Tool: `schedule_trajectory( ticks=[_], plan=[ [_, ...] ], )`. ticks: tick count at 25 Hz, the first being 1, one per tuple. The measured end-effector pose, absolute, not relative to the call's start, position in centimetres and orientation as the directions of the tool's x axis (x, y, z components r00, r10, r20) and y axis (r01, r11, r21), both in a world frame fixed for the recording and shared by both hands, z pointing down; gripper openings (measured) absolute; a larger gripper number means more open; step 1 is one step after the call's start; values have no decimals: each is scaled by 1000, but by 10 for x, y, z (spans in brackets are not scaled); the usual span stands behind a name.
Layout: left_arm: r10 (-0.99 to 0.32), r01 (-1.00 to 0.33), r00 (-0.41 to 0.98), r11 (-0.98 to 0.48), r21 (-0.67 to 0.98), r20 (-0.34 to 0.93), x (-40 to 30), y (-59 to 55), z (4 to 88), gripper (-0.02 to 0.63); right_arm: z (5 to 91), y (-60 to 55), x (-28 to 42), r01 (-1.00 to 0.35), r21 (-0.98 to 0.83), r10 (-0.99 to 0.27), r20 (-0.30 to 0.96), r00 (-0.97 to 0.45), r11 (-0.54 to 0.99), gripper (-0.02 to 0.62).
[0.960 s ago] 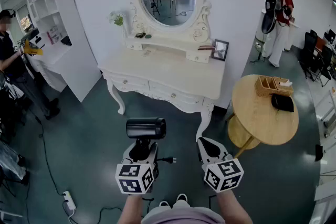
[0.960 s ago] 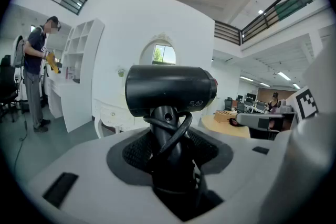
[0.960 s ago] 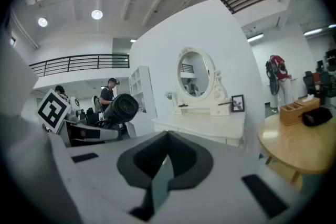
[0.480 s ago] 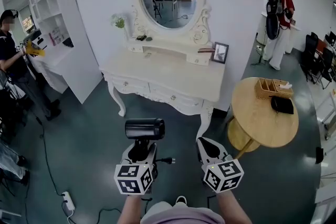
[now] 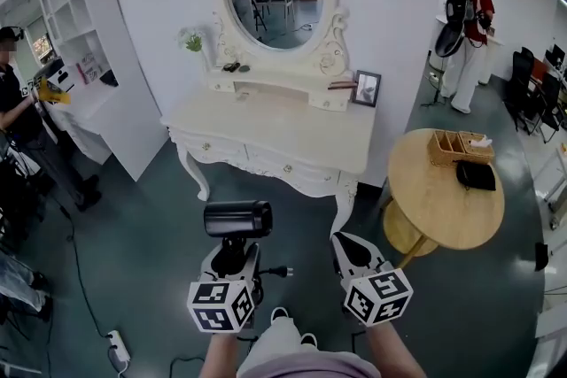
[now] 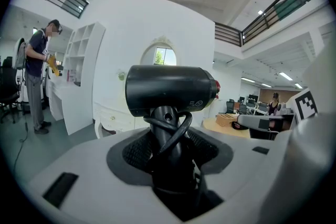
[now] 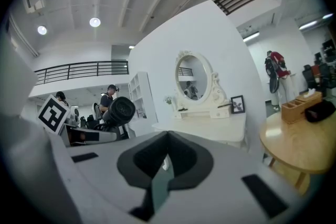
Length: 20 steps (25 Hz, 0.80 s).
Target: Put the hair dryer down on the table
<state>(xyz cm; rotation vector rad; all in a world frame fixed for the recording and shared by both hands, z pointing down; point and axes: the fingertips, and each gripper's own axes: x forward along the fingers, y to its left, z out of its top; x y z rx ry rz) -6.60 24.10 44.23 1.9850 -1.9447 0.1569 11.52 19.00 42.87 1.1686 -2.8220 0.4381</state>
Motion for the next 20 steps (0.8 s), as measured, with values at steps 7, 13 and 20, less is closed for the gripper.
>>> schedule_trajectory(
  ticks=[7,13,20],
  plan=[
    [-947,-984,65,-10,176,315,-82,192,446,206,433,145,101,-708,-239,-693,158,-704,665,3],
    [-951,-983,91,-37,182,295,-114,121,447,206,432,78,71,-726,-225,-713,150,-685,650,3],
    [-953,-979,127,-75,191,276,-153,34,437,206,425,-3,40,-759,-225,-746,158,-647,611,3]
  ],
)
